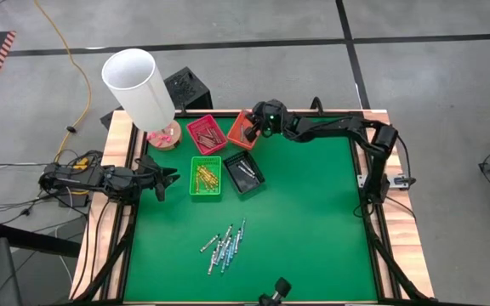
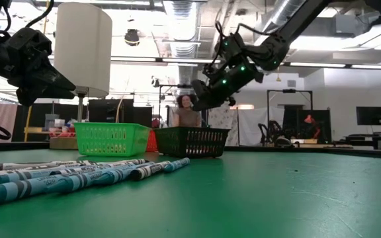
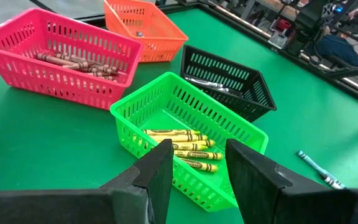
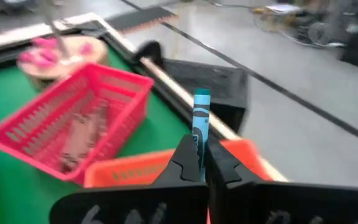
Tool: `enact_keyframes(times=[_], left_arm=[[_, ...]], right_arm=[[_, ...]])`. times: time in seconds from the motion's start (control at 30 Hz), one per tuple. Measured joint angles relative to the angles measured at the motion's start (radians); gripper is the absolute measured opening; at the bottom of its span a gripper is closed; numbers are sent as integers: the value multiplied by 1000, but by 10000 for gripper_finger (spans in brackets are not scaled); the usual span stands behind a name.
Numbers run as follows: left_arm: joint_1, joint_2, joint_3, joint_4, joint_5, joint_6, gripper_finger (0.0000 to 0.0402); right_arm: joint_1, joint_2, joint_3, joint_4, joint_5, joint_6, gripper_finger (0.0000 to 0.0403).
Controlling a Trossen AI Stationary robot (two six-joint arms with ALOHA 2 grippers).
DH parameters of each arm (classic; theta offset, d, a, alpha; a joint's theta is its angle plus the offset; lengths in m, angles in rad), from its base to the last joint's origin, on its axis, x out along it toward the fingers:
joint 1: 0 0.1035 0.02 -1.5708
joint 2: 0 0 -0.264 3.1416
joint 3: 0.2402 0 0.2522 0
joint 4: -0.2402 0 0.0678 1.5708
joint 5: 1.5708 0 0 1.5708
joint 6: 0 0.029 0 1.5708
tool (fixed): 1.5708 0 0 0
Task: Sort crayons
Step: Put the blue crayon into the orange bin
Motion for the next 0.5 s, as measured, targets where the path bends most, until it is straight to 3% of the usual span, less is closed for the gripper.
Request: enact_keyframes(times=[0.1, 0.5], left_arm=[[0, 0, 0, 0, 4, 0, 137], [0, 0, 0, 0, 17, 0, 137]], right_arm=[[-11, 29, -2, 33, -86, 24, 2], [-25, 83, 1, 59, -96, 105, 2]])
